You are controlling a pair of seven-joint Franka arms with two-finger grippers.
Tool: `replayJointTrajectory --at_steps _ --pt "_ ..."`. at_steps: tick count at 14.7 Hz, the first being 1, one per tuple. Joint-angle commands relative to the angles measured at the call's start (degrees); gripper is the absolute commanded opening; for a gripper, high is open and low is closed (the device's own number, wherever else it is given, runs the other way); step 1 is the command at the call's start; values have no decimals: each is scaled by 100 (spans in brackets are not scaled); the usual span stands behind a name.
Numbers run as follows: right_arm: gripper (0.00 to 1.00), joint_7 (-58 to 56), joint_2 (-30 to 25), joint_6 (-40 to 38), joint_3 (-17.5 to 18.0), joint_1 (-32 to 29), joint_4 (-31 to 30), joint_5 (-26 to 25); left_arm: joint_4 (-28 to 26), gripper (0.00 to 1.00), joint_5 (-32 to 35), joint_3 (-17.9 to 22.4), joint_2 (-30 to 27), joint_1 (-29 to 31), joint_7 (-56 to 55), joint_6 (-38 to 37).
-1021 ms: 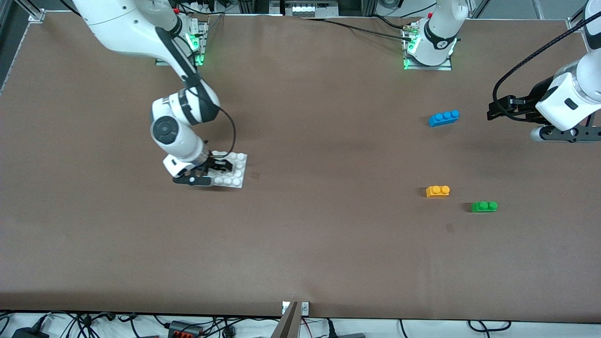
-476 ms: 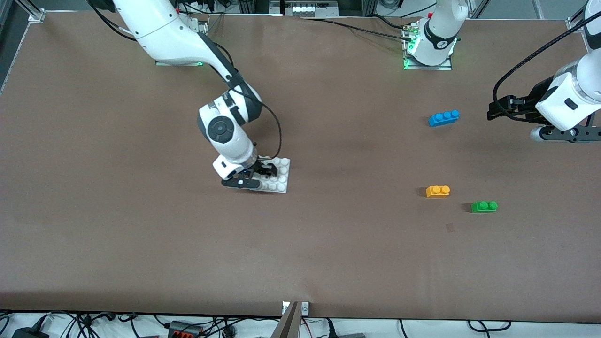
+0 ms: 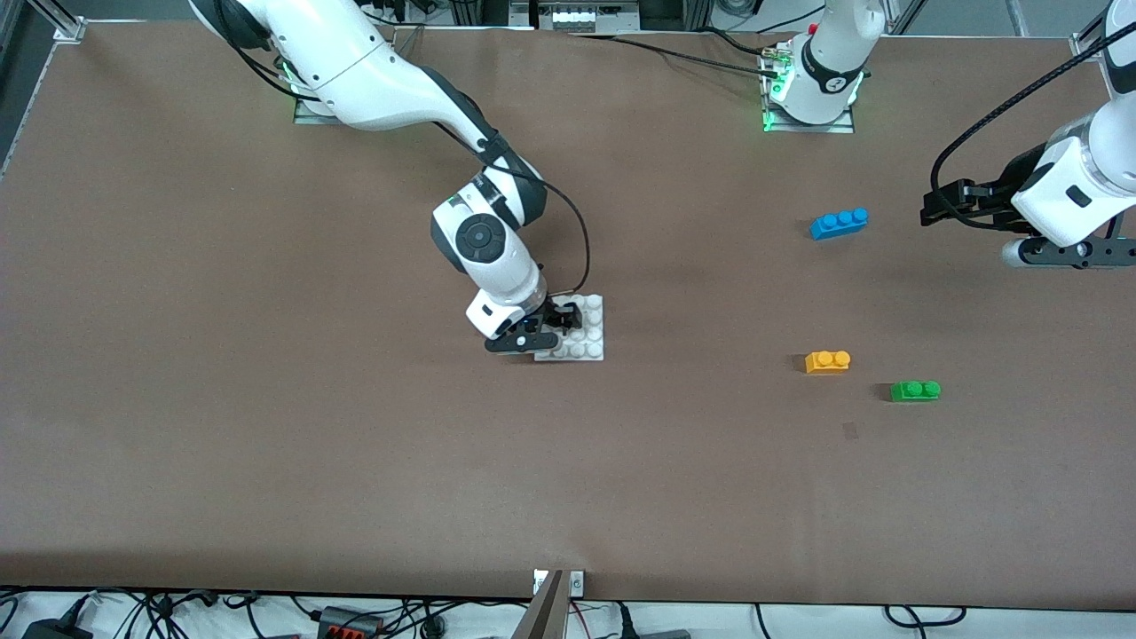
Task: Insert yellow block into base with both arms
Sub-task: 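Slide the white base plate toward the table middle with the right gripper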
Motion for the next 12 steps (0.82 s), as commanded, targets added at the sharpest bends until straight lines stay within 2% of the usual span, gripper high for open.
replayJointTrajectory --at_steps 1,5,8,12 --pt "63 42 298 83 235 56 302 92 47 100 -92 9 -62 15 131 -100" --pt "64 60 307 74 464 56 435 101 47 100 -83 9 -62 15 131 -100" --pt "64 77 298 74 482 39 461 110 47 100 -91 9 -62 15 131 -100" --pt "66 104 254 30 482 -32 619 461 56 100 -83 9 -62 15 131 -100"
